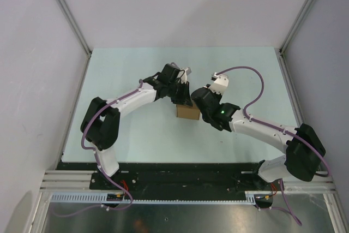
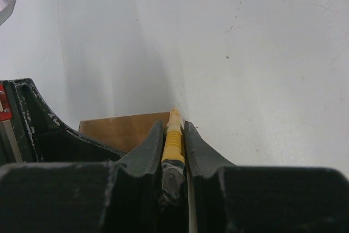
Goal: Unpack the express box
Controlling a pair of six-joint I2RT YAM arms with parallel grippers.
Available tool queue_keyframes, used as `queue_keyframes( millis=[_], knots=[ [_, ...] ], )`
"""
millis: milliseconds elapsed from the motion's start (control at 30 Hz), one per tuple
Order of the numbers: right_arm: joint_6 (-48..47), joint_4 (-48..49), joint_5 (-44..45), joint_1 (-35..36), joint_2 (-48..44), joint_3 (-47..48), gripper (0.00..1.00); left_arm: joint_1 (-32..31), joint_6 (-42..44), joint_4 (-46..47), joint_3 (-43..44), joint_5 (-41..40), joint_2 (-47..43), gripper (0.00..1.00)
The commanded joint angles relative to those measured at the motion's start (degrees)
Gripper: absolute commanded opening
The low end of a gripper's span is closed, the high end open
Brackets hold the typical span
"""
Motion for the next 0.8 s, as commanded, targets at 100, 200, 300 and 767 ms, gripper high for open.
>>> queue_keyframes(
  millis=[100, 200, 300, 767],
  knots=[
    [1.06, 0.83, 1.15, -0.03, 0.24, 1.11, 0.00, -0.78, 1.00, -4.31, -2.50, -2.70, 4.32, 0.16],
    [1.15, 0.83, 0.97, -0.03, 0.59, 1.11, 0.00, -0.78, 1.00, -4.40, -2.41, -2.61, 4.32, 0.16],
    [1.23, 0.92, 0.79, -0.03, 0.68, 1.11, 0.00, -0.78, 1.00, -4.31, -2.41, -2.70, 4.32, 0.16],
    [0.88, 0.13, 1.23, 0.15, 2.61, 1.11, 0.00, -0.78, 1.00, -4.40, -2.50, -2.70, 4.32, 0.16]
  ],
)
